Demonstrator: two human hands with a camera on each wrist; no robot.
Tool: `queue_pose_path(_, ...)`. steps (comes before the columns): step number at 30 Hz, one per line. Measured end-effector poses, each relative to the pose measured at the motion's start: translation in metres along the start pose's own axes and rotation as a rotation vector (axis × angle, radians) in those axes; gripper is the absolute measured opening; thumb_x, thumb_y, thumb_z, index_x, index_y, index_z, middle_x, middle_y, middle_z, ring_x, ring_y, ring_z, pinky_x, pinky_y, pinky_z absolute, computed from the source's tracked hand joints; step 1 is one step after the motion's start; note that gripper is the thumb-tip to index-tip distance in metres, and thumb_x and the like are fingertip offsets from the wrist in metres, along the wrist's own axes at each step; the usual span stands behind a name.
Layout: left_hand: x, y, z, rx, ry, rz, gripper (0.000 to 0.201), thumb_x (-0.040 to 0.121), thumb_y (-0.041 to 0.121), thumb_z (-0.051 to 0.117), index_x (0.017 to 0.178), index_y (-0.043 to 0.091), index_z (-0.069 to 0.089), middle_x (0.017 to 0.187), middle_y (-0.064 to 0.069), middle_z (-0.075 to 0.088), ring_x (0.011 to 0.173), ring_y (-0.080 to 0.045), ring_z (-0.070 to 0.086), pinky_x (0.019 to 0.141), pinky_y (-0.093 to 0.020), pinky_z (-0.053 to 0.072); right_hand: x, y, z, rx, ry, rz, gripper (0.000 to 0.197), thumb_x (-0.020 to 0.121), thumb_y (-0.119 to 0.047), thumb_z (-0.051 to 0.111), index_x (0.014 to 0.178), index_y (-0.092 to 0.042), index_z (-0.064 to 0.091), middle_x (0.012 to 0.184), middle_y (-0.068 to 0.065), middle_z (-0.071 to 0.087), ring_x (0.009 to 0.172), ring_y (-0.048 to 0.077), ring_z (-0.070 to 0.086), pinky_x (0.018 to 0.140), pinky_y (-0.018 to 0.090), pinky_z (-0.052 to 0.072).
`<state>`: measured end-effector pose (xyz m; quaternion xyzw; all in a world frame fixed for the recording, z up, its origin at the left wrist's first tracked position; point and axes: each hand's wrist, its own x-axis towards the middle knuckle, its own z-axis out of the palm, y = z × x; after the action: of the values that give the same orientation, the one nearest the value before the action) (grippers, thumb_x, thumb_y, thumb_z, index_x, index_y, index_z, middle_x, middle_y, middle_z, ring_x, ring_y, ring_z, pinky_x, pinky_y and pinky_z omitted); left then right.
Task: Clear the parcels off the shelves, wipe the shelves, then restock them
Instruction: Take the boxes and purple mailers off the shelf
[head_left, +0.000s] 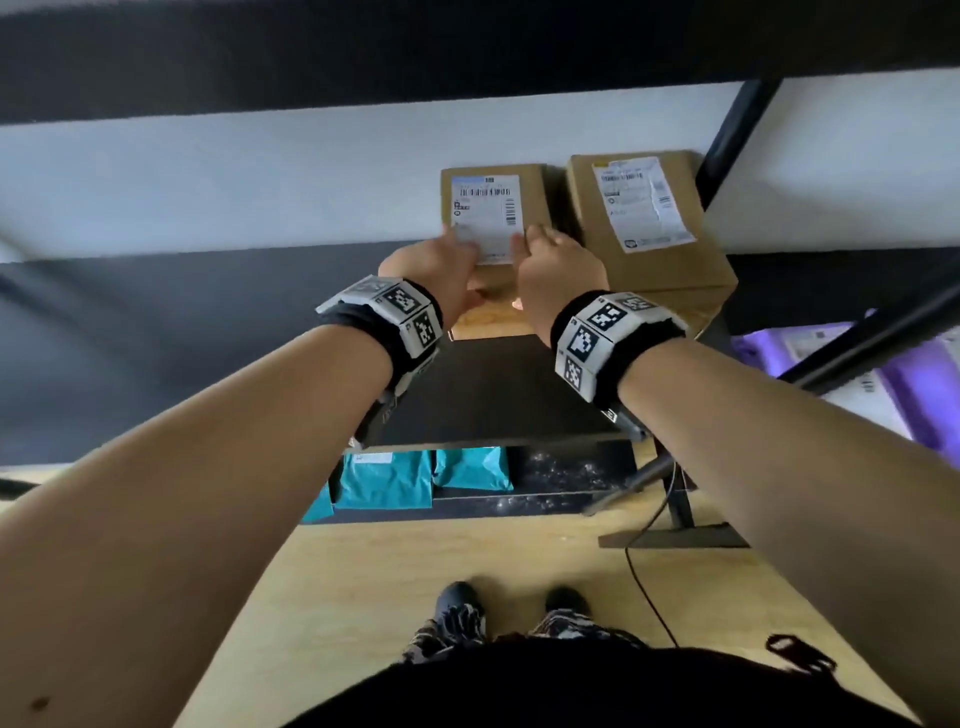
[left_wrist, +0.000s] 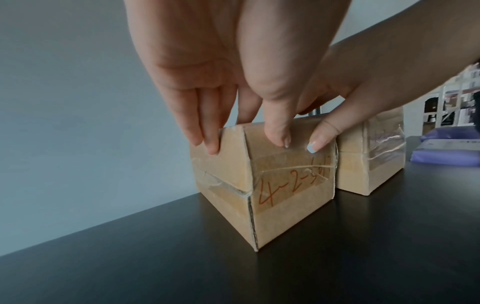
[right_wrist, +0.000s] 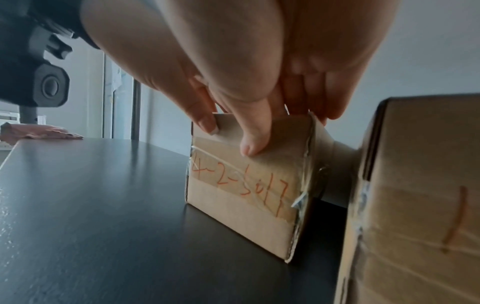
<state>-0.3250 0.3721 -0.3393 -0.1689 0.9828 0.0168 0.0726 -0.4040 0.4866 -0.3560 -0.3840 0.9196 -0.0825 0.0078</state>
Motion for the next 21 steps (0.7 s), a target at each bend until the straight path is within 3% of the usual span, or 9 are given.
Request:
queue_pose_path(3, 0.003, -0.005, 0.002, 0.032, 0.007, 0.036, 0.046, 0.09, 0.044, 0.054, 0.125, 0.016, 0.047, 0.128, -0.007, 0.053, 0.106, -0.029, 0.058, 0.079, -0.038, 0.049, 0.003, -0.001, 0.002, -0.009, -0.133, -0.003, 0.044, 0.1, -0.017, 0.036, 0.142, -0.006, 0.031, 0.149, 0.011, 0.031, 0.136, 0.026, 0.034, 0.103, 0.037, 0.037)
queue_pose_path(6, 0.003, -0.009, 0.004, 0.035, 0.016, 0.038, 0.047, 0.089, 0.046, 0.054, 0.125, 0.016, 0.045, 0.129, -0.008, 0.052, 0.107, -0.032, 0.058, 0.081, -0.038, 0.049, 0.0, -0.002, -0.001, -0.04, -0.182, 0.022, 0.051, 0.101, -0.01, 0.027, 0.15, -0.007, 0.012, 0.156, 0.01, 0.014, 0.145, 0.02, 0.011, 0.113, 0.035, 0.029)
queue_pose_path(13, 0.006, -0.011, 0.006, -0.012, 0.038, 0.046, 0.044, 0.089, 0.044, 0.056, 0.122, 0.017, 0.045, 0.125, -0.005, 0.051, 0.103, -0.028, 0.058, 0.069, -0.031, 0.043, -0.004, -0.009, -0.01, -0.155, -0.2, -0.015, 0.052, 0.097, -0.007, 0.03, 0.148, -0.002, 0.016, 0.151, 0.016, 0.022, 0.142, 0.027, 0.018, 0.11, 0.039, 0.034)
queue_pose_path(17, 0.005, -0.017, 0.008, -0.16, 0.045, 0.005, 0.041, 0.086, 0.042, 0.061, 0.117, 0.019, 0.048, 0.12, -0.001, 0.055, 0.096, -0.023, 0.057, 0.064, -0.024, 0.042, -0.003, -0.009, -0.011, -0.136, -0.207, -0.024, 0.055, 0.097, -0.006, 0.034, 0.148, -0.004, 0.014, 0.153, 0.014, 0.02, 0.144, 0.026, 0.014, 0.112, 0.039, 0.031)
queue_pose_path(18, 0.004, -0.018, 0.008, -0.185, 0.038, -0.005, 0.044, 0.086, 0.042, 0.061, 0.121, 0.02, 0.048, 0.124, 0.0, 0.053, 0.098, -0.023, 0.056, 0.066, -0.026, 0.046, -0.003, -0.008, -0.011, -0.122, -0.203, -0.022, 0.056, 0.096, -0.006, 0.037, 0.148, -0.005, 0.016, 0.153, 0.013, 0.021, 0.144, 0.025, 0.015, 0.112, 0.039, 0.032)
queue_pose_path(21, -0.001, -0.018, 0.004, -0.18, 0.002, -0.008, 0.056, 0.084, 0.043, 0.063, 0.133, 0.024, 0.044, 0.135, -0.005, 0.041, 0.114, -0.028, 0.053, 0.089, -0.039, 0.05, -0.004, -0.008, -0.012, -0.061, -0.173, -0.009, 0.059, 0.093, -0.01, 0.053, 0.145, -0.006, 0.025, 0.15, 0.01, 0.026, 0.141, 0.024, 0.021, 0.106, 0.038, 0.037)
